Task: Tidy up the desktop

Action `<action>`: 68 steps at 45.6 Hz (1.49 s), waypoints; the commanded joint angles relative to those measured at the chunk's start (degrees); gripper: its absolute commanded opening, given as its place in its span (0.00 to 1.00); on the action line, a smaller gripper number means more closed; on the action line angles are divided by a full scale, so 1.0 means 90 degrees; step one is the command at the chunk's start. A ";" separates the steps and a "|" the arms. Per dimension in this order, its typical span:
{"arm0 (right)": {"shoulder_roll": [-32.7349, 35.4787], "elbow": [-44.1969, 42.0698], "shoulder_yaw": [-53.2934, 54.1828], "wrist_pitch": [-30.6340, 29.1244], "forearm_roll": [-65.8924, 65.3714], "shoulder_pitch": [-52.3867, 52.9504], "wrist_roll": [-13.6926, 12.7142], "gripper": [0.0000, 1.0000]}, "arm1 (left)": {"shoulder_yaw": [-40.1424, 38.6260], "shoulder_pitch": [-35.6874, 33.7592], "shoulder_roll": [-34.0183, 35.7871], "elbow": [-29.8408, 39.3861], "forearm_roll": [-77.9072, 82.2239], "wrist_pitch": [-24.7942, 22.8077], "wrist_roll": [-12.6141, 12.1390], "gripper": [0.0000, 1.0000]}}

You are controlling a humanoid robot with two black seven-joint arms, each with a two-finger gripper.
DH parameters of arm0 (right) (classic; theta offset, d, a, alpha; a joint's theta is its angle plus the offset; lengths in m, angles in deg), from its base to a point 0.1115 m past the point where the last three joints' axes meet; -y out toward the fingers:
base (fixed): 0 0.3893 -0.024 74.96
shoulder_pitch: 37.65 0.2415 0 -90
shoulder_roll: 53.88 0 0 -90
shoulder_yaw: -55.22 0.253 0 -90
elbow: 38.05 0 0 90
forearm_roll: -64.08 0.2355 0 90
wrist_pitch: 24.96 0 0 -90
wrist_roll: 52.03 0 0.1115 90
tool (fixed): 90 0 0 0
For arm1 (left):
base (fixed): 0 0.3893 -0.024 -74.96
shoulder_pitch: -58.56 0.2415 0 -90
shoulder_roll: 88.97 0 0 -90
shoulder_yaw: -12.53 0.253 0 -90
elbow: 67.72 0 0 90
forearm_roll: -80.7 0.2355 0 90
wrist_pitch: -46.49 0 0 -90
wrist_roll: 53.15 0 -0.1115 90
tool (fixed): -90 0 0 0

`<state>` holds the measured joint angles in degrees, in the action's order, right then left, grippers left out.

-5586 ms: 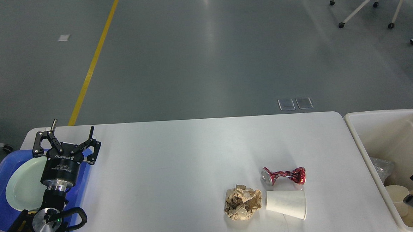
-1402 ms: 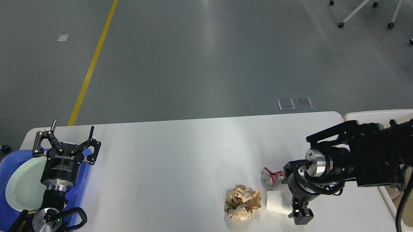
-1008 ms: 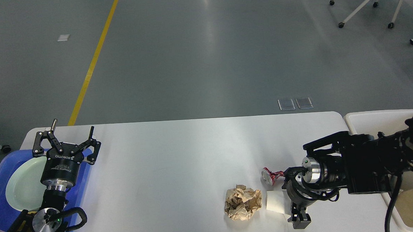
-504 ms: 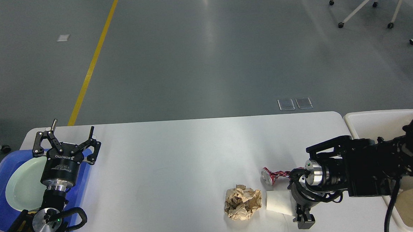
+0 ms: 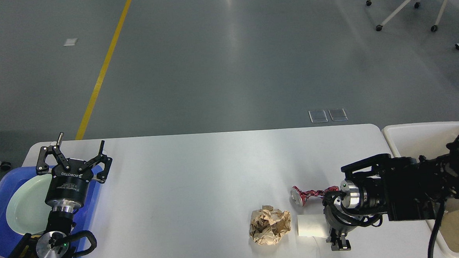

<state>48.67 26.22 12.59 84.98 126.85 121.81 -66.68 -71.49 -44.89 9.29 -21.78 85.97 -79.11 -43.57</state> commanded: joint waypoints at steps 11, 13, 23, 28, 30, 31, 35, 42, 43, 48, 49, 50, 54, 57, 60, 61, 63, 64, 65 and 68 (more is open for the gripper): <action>0.0178 0.0115 -0.0126 -0.0008 -0.0012 0.0074 -0.0168 0.00 | 0.0000 0.0000 0.0000 0.0004 0.0000 0.0000 -0.0009 0.96; 0.0178 0.0154 -0.0175 -0.0008 -0.0012 0.0084 -0.0227 0.00 | 0.0000 0.0000 0.0000 0.0004 0.0000 0.0000 -0.0009 0.96; 0.0441 0.0769 -0.0575 -0.0437 -0.0509 0.0582 -0.0218 0.00 | 0.0000 0.0000 0.0000 -0.0006 0.0000 0.0000 -0.0009 0.96; 0.0666 0.1257 -0.0907 -0.0837 -0.0851 0.1138 -0.0218 0.00 | 0.0000 0.0000 0.0000 0.0004 0.0000 0.0000 -0.0009 0.96; 0.0715 0.1452 -0.1102 -0.1129 -0.1046 0.1440 -0.0218 0.00 | 0.0000 -0.0010 0.0000 -0.0006 0.0000 0.0000 -0.0009 0.96; 0.0715 0.1530 -0.1209 -0.1305 -0.1163 0.1597 -0.0218 0.00 | 0.0000 -0.0010 0.0000 0.0004 0.0000 0.0000 -0.0009 0.96; 0.0764 0.1833 -0.1668 -0.2164 -0.1593 0.2290 -0.0218 0.00 | 0.0000 0.0000 0.0000 0.0004 0.0000 0.0000 -0.0009 0.96; 0.0812 0.2292 -0.2508 -0.3991 -0.2608 0.3950 -0.0188 0.00 | 0.0000 0.0000 0.0000 -0.0006 0.0000 0.0000 -0.0009 0.96; 0.0822 0.2361 -0.2587 -0.4118 -0.2755 0.4145 -0.0188 0.00 | 0.0000 -0.0010 0.0000 -0.0006 0.0000 0.0000 -0.0009 0.96; 0.0822 0.2702 -0.2929 -0.4461 -0.3545 0.5112 -0.0169 0.00 | 0.0000 -0.0010 0.0000 -0.0006 0.0000 0.0000 -0.0009 0.96; 0.0822 0.2800 -0.2968 -0.4529 -0.3750 0.5297 -0.0159 0.00 | 0.0000 -0.0010 0.0000 0.0004 0.0000 0.0000 -0.0009 0.96; 0.0822 0.2917 -0.2997 -0.4607 -0.3974 0.5473 -0.0159 0.00 | 0.0000 -0.0010 0.0000 -0.0006 0.0000 0.0000 -0.0009 0.96; 0.0832 0.3298 -0.3037 -0.4949 -0.4912 0.6099 -0.0149 0.00 | 0.0000 -0.0010 0.0000 -0.0006 0.0000 0.0000 -0.0009 0.96; 0.0832 0.3610 -0.3027 -0.5164 -0.5294 0.6480 -0.0149 0.00 | 0.0000 -0.0010 0.0000 -0.0006 0.0000 0.0000 -0.0009 0.96; 0.0871 0.3884 -0.2988 -0.5300 -0.5461 0.6812 -0.0140 0.00 | 0.0000 -0.0010 0.0000 0.0004 0.0000 0.0000 -0.0009 0.96; 0.0900 0.3943 -0.2978 -0.5330 -0.5480 0.6881 -0.0140 0.00 | 0.0000 -0.0010 0.0000 0.0004 0.0000 0.0000 -0.0009 0.96; 0.0920 0.3963 -0.2959 -0.5418 -0.5481 0.6949 -0.0140 0.00 | 0.0000 0.0000 0.0000 0.0004 0.0000 0.0000 -0.0009 0.96; 0.0920 0.3963 -0.2949 -0.5428 -0.5481 0.6959 -0.0140 0.00 | 0.0000 0.0000 0.0000 0.0004 0.0000 0.0000 -0.0009 0.96; 0.0920 0.3963 -0.2949 -0.5428 -0.5481 0.6950 -0.0140 0.00 | 0.0000 -0.0010 0.0000 0.0004 0.0000 0.0000 -0.0009 0.96; 0.0930 0.3953 -0.2949 -0.5418 -0.5481 0.6950 -0.0140 0.00 | 0.0000 -0.0010 0.0000 -0.0006 0.0000 0.0000 -0.0009 0.96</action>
<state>56.86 61.55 -14.09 36.55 77.73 183.84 -67.93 -71.49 -44.98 9.29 -21.79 85.96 -79.11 -43.65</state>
